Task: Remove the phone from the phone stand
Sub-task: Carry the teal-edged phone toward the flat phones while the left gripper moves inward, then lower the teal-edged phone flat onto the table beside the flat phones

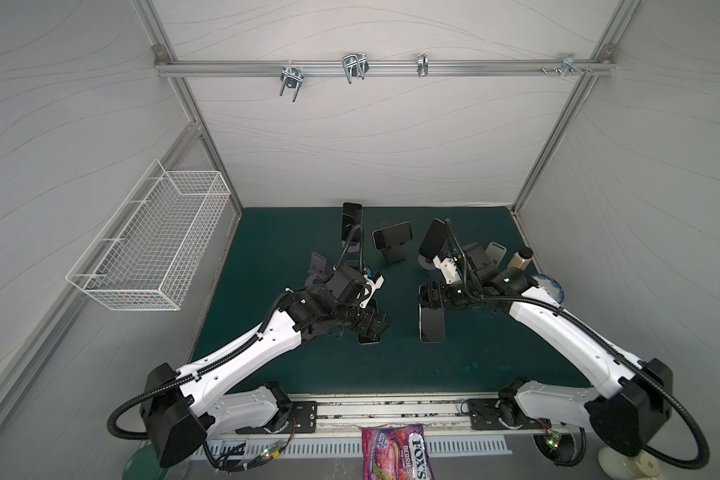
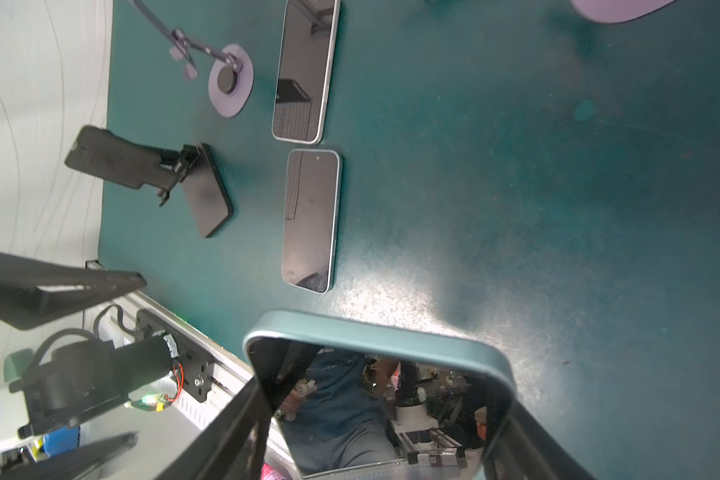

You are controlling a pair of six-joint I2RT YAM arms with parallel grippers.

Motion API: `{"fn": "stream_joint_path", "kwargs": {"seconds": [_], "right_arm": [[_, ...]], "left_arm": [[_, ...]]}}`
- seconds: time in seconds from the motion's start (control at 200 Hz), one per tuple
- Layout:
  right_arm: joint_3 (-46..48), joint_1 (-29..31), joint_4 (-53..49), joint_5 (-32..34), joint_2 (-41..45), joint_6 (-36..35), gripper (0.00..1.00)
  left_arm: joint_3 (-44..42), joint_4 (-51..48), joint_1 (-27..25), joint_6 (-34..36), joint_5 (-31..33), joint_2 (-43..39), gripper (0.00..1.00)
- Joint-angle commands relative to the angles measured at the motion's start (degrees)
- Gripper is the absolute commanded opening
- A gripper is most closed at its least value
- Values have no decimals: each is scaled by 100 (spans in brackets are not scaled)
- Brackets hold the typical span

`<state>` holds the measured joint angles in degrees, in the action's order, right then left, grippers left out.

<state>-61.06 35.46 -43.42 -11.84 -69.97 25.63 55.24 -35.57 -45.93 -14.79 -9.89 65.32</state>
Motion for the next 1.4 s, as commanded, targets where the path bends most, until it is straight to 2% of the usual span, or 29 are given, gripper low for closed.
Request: {"fn": "stream_joint_path", "kwargs": {"seconds": [0.0,0.1,0.2,0.425,0.895,1.395], "right_arm": [[-25,187,222,-42,-187,83,54],[-120,285,186,9,-430,82,55],[-152,312,205,40,-576,100,55],[-359,387,177,89,-1014,47,55],[-778,610,784,-38,-2513,371,57],[-1544,688,195,-43,-3753,308,58]], "left_arm": [[-25,59,-18,227,491,-127,89],[-6,-79,12,386,819,-134,90],[-126,-52,201,377,851,-191,90],[-557,146,932,260,594,-211,90],[-435,386,1708,92,-163,258,90],[-405,463,2011,6,-520,340,90]]}}
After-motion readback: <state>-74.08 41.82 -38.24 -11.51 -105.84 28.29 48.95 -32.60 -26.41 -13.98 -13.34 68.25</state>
